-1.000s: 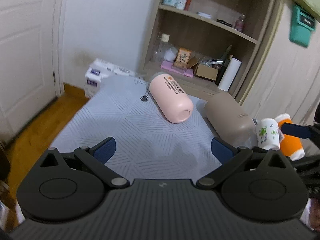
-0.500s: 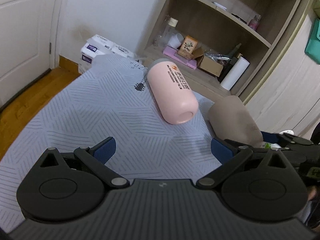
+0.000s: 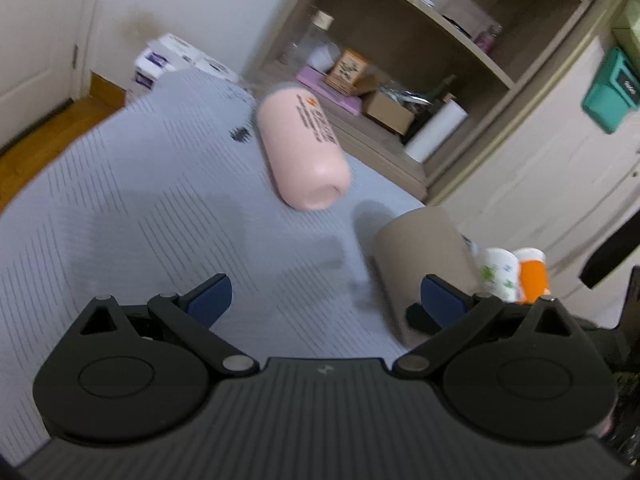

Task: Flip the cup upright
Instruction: 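Move the right tool to the beige tumbler's base and close on it while the left tool approaches, then grip the tumbler body with the left tool and rotate it upright while the right tool holds the base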

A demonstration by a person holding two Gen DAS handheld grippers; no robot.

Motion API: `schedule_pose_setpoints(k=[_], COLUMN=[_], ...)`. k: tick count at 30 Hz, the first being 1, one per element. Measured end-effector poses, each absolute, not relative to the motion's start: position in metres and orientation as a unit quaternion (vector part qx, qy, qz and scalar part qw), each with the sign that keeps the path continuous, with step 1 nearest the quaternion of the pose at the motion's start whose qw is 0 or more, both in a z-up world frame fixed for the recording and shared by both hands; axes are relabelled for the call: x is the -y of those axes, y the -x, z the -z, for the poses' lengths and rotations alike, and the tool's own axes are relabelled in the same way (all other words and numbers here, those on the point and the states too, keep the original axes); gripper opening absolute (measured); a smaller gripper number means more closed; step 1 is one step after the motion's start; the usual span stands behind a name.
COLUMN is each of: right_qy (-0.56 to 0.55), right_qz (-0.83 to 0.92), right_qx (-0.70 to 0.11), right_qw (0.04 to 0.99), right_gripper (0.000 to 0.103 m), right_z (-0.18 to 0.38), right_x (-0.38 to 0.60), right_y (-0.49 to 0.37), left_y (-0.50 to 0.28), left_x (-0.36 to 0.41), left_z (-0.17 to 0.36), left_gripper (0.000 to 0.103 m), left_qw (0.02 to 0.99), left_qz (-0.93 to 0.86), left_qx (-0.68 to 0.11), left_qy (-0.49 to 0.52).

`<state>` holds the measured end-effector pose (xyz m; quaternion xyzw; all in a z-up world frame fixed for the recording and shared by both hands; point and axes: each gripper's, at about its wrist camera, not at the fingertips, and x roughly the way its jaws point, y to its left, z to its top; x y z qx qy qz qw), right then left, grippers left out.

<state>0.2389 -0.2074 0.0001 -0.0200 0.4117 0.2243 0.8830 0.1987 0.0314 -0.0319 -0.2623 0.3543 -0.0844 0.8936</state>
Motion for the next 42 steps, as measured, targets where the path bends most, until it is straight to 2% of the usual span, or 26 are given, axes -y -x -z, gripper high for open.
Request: schedule_pose_setpoints(k=[12,24,27,30,33,37,38,42], right_qy=[-0.06,-0.064,-0.063,-0.046,-0.055,-0.059,-0.062,-0.067], right_qz=[-0.257,-0.275,-0.292,-0.304,-0.317,-0.323,-0.324,-0.323], right_qx=[-0.46,-0.479,-0.483,-0.49,-0.509,-0.528,-0.531,-0.53], right_qw=[0.848,0.831,0.823,0.815,0.798,0.783,0.781,0.781], right_gripper=[0.082,0.083,0.089,0.089,0.089,0.087,0.084,0.084], right_z=[-0.002,0.002,-0.001,-0.005,-0.004,-0.001,0.0,0.0], right_x=[0.224,0.228,0.232,0.23,0.23,0.229,0.228,0.23], right_y=[-0.184,-0.179,-0.18,-0.185,-0.195,-0.205,-0.205,-0.205], left_y=[-0.181,-0.188,-0.195,-0.2,-0.204,-0.209,-0.21,-0.208], left_x=[-0.008,0.004,0.007,0.013,0.016,0.018,0.019,0.021], left_z=[0.04,0.058,0.06,0.061,0.061,0.064,0.066,0.065], left_gripper=[0.101,0.101,0.1,0.1,0.095,0.083,0.082,0.081], left_qw=[0.854,0.819,0.807,0.799,0.792,0.781,0.774,0.779], left_qz=[0.168,0.195,0.204,0.218,0.229,0.239,0.245,0.247], left_qx=[-0.397,-0.434,-0.447,-0.456,-0.464,-0.471,-0.475,-0.47], left_qy=[0.292,0.321,0.327,0.326,0.324,0.332,0.34,0.334])
